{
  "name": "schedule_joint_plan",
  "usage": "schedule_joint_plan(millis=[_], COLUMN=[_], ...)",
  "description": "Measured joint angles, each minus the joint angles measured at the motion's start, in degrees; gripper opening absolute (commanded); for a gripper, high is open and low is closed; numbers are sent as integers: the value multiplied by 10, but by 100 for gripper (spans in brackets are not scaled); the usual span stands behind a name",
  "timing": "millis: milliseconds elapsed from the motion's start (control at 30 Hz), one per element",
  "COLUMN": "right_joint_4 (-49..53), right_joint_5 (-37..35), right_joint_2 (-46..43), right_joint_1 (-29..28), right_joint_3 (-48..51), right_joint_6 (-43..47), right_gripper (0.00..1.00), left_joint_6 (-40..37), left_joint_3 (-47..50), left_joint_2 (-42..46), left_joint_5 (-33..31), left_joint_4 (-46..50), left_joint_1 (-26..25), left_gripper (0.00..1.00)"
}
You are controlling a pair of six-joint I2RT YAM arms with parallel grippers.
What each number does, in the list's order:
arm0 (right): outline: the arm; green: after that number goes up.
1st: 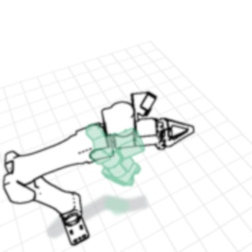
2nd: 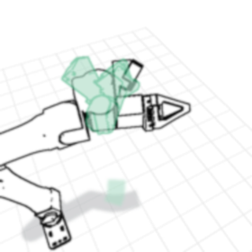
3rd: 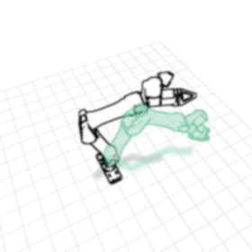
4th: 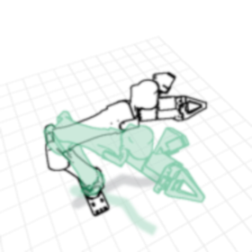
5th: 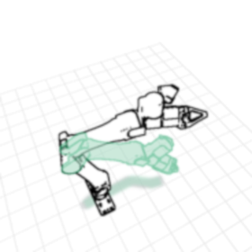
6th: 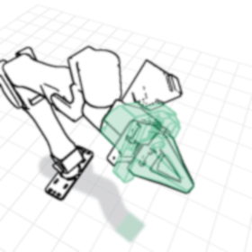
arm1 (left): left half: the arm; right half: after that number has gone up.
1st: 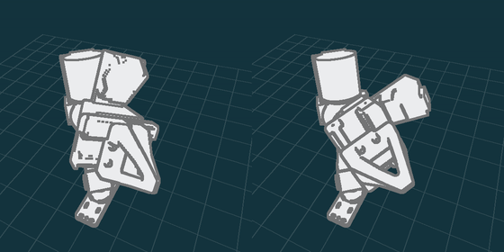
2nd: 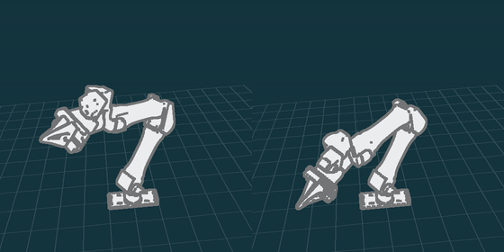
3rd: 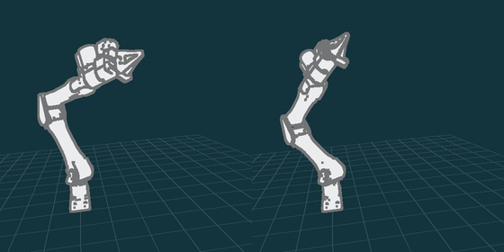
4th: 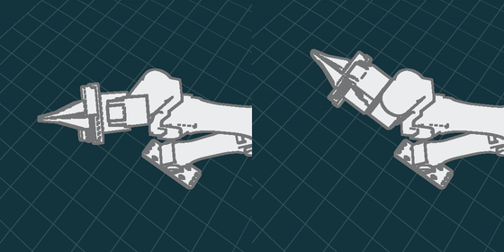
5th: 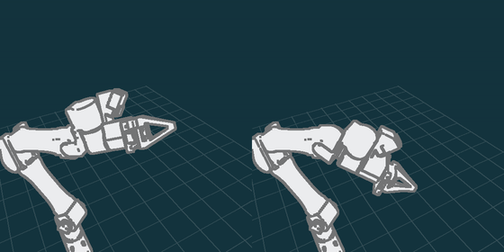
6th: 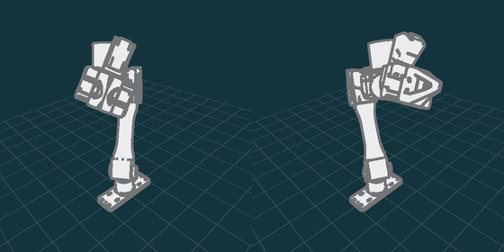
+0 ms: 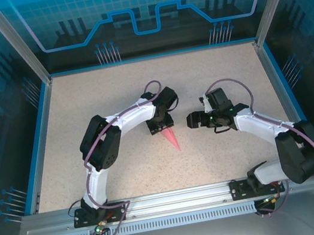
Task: Fold a paper plane with a square sheet of paper (pick it up from the middle)
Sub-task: Turn over a paper plane at the center of the table.
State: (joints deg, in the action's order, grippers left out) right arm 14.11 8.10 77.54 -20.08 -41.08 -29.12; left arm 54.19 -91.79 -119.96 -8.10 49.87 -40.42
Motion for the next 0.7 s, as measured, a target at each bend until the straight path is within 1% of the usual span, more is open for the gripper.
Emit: schedule_joint_plan(millis=[300, 400, 467, 567, 600, 700], right_joint_4=[4, 4, 4, 9, 9, 9], right_joint_5=[13, 14, 14, 15, 16, 23], right_joint_2=[1, 4, 4, 4, 4, 3], right_joint_1=[3, 3, 3, 3, 3, 3], right_joint_3=[-1, -2, -2, -5, -6, -9], right_joint_6=[2, 2, 2, 2, 1, -1], right_gripper=[87, 87, 87, 88, 88, 88], left_joint_6=[31, 38, 44, 40, 35, 12], left_joint_3=[17, 20, 20, 25, 31, 66], left_joint_2=[14, 14, 14, 18, 23, 55], left_joint_5=[-7, -8, -8, -9, -8, 1], left_joint_4=[2, -4, -9, -21, -30, -72], left_joint_1=[-4, -4, -4, -4, -4, -4], left_gripper=[36, 24, 13, 2, 0, 0])
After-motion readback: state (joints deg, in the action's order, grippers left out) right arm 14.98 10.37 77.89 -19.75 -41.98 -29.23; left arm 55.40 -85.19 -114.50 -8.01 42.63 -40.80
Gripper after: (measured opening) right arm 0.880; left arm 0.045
